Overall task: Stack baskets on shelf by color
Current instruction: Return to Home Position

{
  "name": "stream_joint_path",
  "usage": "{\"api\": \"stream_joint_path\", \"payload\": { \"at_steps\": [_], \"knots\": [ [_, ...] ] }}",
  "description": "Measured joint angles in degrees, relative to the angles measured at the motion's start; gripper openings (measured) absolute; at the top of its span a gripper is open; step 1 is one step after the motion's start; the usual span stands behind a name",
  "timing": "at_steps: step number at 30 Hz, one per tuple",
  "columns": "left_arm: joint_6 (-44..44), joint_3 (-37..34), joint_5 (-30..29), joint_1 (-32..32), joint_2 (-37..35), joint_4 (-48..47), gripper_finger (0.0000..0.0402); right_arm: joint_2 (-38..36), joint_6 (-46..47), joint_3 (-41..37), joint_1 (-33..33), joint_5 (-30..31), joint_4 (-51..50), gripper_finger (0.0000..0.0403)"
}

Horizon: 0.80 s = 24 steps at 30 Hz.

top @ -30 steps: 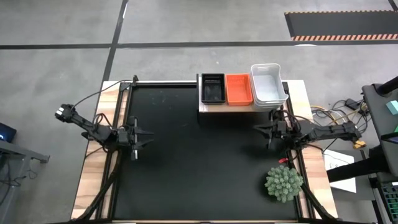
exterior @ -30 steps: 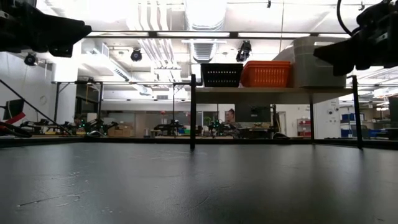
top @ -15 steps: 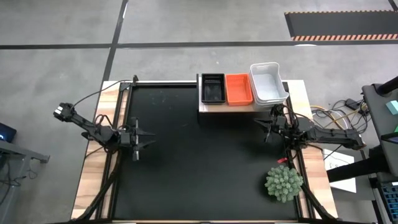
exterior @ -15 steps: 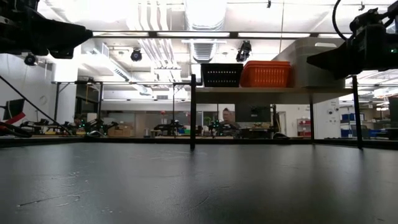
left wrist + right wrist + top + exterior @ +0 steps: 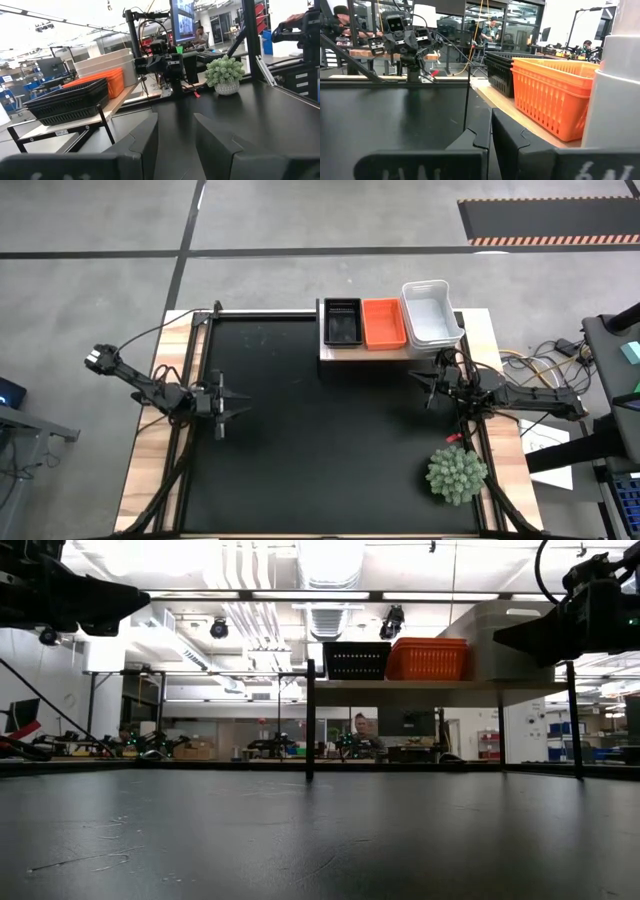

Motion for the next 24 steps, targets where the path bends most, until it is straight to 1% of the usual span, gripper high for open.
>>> {"api": "stream_joint_path", "payload": {
  "at_steps": [9, 24],
  "knots": [
    [0.0, 0.0, 0.0, 0.0, 0.3, 0.0, 0.0106, 1.2, 0.0, 0.0, 0.0, 0.0, 0.0, 0.0009],
    [0.0, 0.0, 0.0, 0.0, 0.4, 0.0, 0.0106, 1.3, 0.0, 0.0, 0.0, 0.0, 0.0, 0.0009]
  ]
}}
